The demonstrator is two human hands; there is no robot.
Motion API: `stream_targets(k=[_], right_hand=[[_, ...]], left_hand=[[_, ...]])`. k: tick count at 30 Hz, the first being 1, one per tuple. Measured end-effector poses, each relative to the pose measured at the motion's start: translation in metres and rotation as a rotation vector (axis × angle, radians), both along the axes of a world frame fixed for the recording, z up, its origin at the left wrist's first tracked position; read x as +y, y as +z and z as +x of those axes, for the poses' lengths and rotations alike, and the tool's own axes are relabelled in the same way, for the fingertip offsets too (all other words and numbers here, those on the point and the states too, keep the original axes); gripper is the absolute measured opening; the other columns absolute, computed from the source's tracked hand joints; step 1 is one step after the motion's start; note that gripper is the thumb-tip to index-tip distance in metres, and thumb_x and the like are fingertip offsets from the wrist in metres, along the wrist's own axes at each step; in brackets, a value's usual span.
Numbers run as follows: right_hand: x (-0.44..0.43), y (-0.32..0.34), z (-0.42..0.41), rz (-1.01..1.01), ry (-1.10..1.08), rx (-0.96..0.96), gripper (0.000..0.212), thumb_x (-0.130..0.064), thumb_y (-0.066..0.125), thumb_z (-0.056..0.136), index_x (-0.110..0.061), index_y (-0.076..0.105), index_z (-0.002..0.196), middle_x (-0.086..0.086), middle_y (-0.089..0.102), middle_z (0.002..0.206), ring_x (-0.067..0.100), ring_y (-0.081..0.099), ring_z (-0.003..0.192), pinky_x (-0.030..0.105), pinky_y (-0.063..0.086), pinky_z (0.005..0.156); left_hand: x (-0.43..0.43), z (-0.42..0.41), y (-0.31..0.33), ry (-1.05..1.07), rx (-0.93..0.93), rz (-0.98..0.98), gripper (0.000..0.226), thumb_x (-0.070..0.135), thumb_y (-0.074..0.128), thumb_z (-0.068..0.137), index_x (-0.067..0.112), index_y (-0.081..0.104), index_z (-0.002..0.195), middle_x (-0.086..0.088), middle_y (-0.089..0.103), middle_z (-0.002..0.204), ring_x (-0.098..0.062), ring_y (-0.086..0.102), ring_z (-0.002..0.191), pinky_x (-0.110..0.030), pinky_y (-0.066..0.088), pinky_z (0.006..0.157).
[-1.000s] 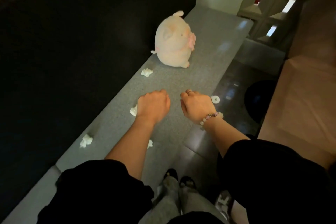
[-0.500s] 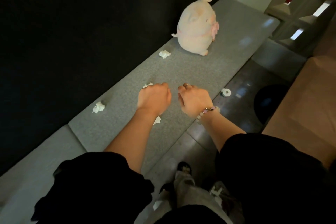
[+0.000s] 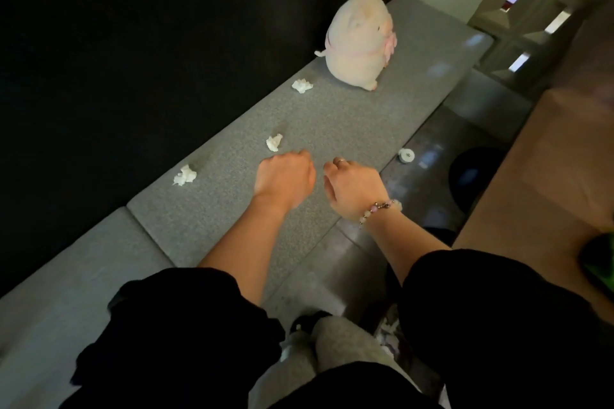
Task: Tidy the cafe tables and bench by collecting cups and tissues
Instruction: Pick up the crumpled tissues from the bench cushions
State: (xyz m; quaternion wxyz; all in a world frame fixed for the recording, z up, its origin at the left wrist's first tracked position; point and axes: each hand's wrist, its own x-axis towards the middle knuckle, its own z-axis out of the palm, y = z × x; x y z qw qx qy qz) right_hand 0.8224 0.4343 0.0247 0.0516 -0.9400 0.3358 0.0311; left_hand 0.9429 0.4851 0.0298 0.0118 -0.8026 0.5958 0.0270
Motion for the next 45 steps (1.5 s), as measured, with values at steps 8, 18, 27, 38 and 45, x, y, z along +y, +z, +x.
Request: stream_targets(k=[8, 18, 27, 38, 45], right_hand=[[0.016, -0.012, -0.019, 0.008, -0.043, 0.046, 0.029, -0.024, 0.034, 0.099, -0.007, 0.052, 0.114, 0.009, 0.056, 0.110, 0.027, 0.058, 0.097, 0.030, 0.035, 0.063], [0.031, -0.028, -0.041, 0.005, 0.027, 0.066, 0.029, -0.023, 0.035, 0.098, -0.008, 0.050, 0.117, 0.008, 0.056, 0.113, 0.026, 0.057, 0.100, 0.030, 0.035, 0.064], [0.056, -0.038, -0.140, -0.083, 0.162, -0.042, 0.027, -0.023, 0.039, 0.096, -0.007, 0.055, 0.111, 0.009, 0.058, 0.109, 0.026, 0.059, 0.097, 0.030, 0.034, 0.062], [0.138, -0.079, -0.282, 0.189, 0.401, 0.023, 0.024, -0.021, 0.048, 0.092, -0.005, 0.058, 0.107, 0.014, 0.062, 0.103, 0.030, 0.062, 0.091, 0.033, 0.044, 0.062], [0.178, -0.178, -0.339, 0.391, 0.299, 0.243, 0.031, -0.032, 0.076, 0.060, -0.018, 0.065, 0.086, 0.002, 0.067, 0.073, 0.016, 0.063, 0.051, 0.020, 0.041, 0.037]], left_hand=[[0.012, -0.019, -0.019, -0.024, 0.053, 0.016, 0.033, 0.025, 0.033, 0.100, 0.007, 0.059, 0.105, -0.012, 0.067, 0.104, -0.031, 0.065, 0.095, -0.035, 0.048, 0.075], [0.030, -0.038, -0.042, 0.098, 0.116, 0.049, 0.031, 0.023, 0.035, 0.099, 0.007, 0.061, 0.105, -0.014, 0.067, 0.105, -0.032, 0.065, 0.095, -0.034, 0.048, 0.075], [0.072, -0.138, -0.047, 0.294, 0.154, 0.029, 0.028, 0.022, 0.036, 0.098, 0.006, 0.060, 0.097, -0.014, 0.068, 0.095, -0.033, 0.065, 0.087, -0.035, 0.049, 0.072], [0.168, -0.298, -0.085, 0.576, 0.238, 0.225, 0.028, 0.027, 0.037, 0.099, 0.012, 0.061, 0.101, -0.010, 0.066, 0.102, -0.028, 0.064, 0.093, -0.033, 0.046, 0.071], [0.185, -0.343, -0.189, 0.605, 0.406, 0.405, 0.031, 0.025, 0.039, 0.097, 0.011, 0.060, 0.115, -0.012, 0.065, 0.117, -0.031, 0.062, 0.109, -0.038, 0.049, 0.087]])
